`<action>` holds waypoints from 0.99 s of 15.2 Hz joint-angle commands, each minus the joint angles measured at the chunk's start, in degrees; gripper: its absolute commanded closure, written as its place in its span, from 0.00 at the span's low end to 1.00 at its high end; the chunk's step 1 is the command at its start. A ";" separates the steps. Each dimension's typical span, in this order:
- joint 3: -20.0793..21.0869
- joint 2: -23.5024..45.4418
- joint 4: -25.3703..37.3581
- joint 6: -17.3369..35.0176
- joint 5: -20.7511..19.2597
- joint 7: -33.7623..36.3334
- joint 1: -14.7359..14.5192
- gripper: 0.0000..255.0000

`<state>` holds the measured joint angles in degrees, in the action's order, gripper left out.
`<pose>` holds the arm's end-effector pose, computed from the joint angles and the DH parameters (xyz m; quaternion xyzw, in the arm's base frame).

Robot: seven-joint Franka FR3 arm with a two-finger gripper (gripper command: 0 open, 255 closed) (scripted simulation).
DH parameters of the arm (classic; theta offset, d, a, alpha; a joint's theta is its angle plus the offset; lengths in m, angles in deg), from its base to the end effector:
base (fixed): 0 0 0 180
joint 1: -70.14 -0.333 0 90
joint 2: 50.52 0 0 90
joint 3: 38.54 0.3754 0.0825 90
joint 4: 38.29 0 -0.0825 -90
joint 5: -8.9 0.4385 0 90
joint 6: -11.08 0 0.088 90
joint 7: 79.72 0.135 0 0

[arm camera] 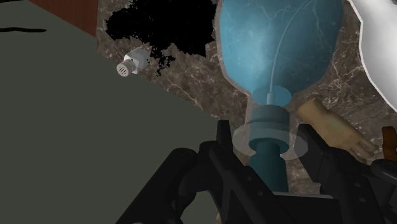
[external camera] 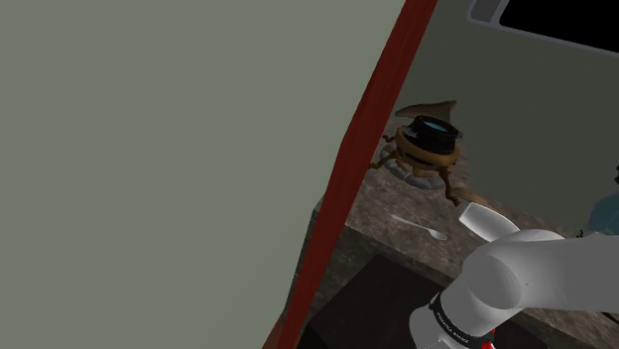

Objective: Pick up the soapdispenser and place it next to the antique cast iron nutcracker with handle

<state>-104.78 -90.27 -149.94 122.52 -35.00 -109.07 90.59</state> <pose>-0.1775 -0.5650 0.5920 0.8998 -0.3985 0.0406 0.1729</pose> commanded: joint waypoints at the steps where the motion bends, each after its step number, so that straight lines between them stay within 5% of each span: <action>1: -0.66 -0.18 -1.20 1.24 -0.55 0.35 0.05 1.00; 15: -6.42 -0.79 -9.45 10.28 -5.02 3.29 -0.07 1.00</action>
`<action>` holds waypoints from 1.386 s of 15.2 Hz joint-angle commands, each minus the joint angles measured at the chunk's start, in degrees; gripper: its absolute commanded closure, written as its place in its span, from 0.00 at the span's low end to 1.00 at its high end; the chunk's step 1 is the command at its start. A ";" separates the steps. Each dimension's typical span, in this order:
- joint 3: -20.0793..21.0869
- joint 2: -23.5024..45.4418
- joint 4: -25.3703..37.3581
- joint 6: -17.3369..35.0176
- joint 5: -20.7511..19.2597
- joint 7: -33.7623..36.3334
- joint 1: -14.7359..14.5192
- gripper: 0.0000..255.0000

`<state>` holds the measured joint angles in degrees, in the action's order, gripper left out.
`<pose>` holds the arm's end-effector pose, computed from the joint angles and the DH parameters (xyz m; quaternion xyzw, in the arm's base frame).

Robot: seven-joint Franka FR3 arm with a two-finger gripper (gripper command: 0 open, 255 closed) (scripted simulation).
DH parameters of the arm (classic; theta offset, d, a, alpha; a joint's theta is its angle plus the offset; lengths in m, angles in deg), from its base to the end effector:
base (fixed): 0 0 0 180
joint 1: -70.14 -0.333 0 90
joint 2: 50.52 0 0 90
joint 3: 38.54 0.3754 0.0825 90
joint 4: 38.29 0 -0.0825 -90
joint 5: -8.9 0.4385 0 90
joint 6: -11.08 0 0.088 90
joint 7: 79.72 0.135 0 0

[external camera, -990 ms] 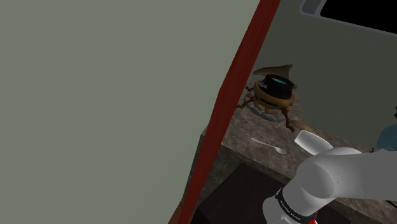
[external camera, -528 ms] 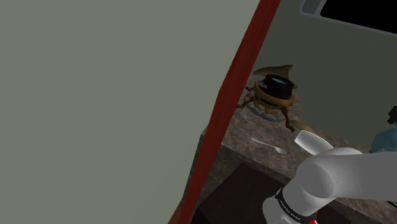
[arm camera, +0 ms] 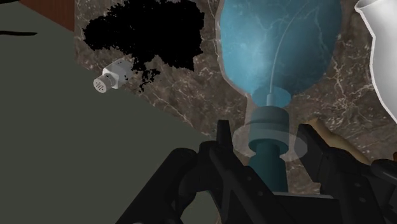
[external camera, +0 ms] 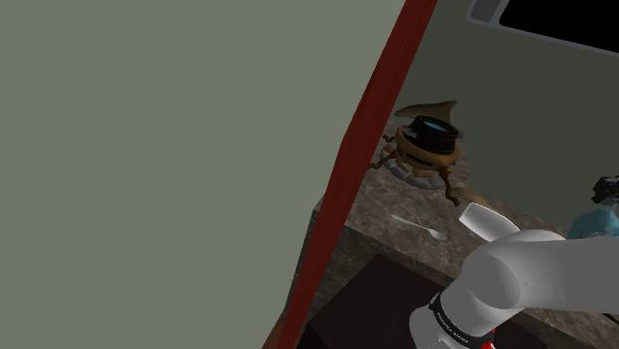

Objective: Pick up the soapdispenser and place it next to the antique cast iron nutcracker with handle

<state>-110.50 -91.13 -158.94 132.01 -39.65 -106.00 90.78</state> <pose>-0.1772 -0.5631 0.5043 0.8999 -0.3984 0.0405 0.1729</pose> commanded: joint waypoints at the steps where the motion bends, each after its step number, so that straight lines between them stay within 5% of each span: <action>1: -1.22 0.09 -0.95 1.46 -0.72 0.44 -0.37 1.00; 21: -15.31 1.54 -8.12 14.73 -8.88 5.62 -6.32 1.00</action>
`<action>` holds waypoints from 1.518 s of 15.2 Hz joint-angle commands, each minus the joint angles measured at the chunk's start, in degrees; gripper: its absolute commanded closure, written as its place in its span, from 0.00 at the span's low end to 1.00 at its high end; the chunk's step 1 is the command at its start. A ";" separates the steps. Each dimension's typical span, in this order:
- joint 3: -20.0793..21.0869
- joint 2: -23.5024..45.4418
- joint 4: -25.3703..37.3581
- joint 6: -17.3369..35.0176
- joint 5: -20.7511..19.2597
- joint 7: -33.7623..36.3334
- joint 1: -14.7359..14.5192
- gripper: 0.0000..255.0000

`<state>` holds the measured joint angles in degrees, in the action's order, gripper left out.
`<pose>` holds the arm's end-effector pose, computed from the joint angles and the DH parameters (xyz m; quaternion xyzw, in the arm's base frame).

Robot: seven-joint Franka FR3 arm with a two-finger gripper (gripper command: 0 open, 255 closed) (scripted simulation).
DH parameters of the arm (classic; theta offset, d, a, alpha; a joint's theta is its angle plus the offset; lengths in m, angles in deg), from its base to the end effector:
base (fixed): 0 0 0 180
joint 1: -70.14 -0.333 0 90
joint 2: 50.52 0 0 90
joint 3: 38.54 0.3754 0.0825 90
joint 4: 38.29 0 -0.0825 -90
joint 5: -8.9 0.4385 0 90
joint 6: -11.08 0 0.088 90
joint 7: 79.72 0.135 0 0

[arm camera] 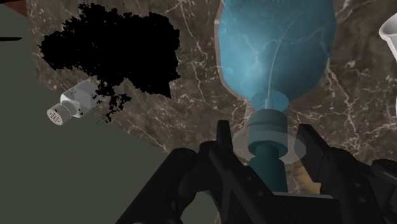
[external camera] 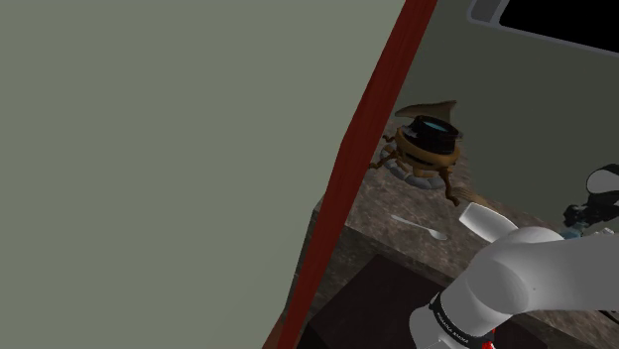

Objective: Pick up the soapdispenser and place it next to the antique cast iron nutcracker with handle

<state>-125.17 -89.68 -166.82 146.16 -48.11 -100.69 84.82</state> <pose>-0.1775 -0.5631 0.3796 0.8998 -0.3985 0.0406 0.1729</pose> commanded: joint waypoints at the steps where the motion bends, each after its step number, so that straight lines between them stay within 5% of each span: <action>1: -1.54 0.16 -0.45 1.22 -0.92 0.64 -0.87 1.00; 5: -5.37 0.46 -1.17 3.85 -3.01 2.05 -3.18 1.00; 12: -6.02 2.88 -1.47 5.69 -0.54 0.73 -3.23 1.00; 13: -5.85 2.68 -1.17 5.36 -0.31 0.22 -2.99 0.00; 18: -6.02 2.89 -1.47 5.70 -0.53 0.73 -3.23 0.00; 21: 3.69 2.41 -2.70 1.50 3.01 -1.48 4.82 0.00; 23: 6.11 1.83 -2.86 0.10 3.58 -1.83 6.65 0.00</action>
<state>-121.09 -87.47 -169.53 147.38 -45.10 -102.10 89.86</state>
